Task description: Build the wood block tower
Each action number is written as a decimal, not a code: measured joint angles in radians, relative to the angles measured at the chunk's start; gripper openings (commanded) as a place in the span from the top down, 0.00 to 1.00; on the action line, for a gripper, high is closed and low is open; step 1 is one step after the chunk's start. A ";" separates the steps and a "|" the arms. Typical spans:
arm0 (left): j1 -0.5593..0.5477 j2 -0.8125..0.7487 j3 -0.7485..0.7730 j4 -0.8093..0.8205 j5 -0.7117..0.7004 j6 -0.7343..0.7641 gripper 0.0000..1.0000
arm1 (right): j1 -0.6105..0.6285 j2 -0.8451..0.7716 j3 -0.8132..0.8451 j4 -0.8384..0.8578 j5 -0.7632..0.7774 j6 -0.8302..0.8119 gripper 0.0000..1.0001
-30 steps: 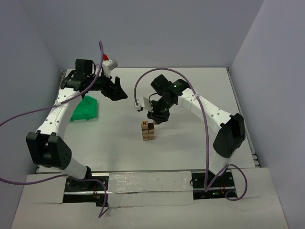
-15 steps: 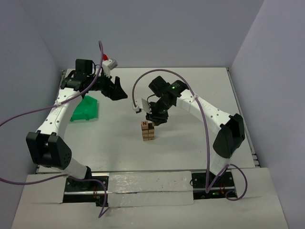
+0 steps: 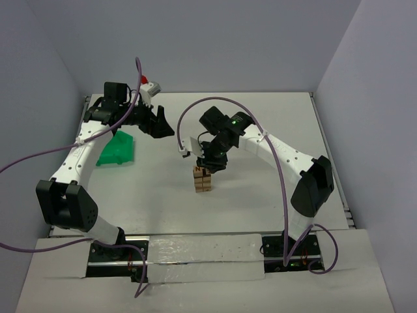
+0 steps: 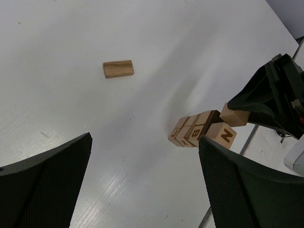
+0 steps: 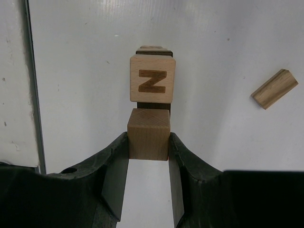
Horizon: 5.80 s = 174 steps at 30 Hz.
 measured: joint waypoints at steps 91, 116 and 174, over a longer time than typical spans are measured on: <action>-0.024 0.484 0.518 -0.223 0.033 0.286 0.09 | -0.417 -0.233 -0.145 0.138 -0.212 0.132 0.08; -0.212 0.844 0.667 -0.582 -0.041 1.251 0.07 | -0.599 -0.237 -0.317 0.223 -0.296 0.201 0.07; -0.109 0.311 0.298 -0.196 -0.077 0.518 0.87 | -0.558 -0.196 -0.244 0.239 -0.258 0.202 0.01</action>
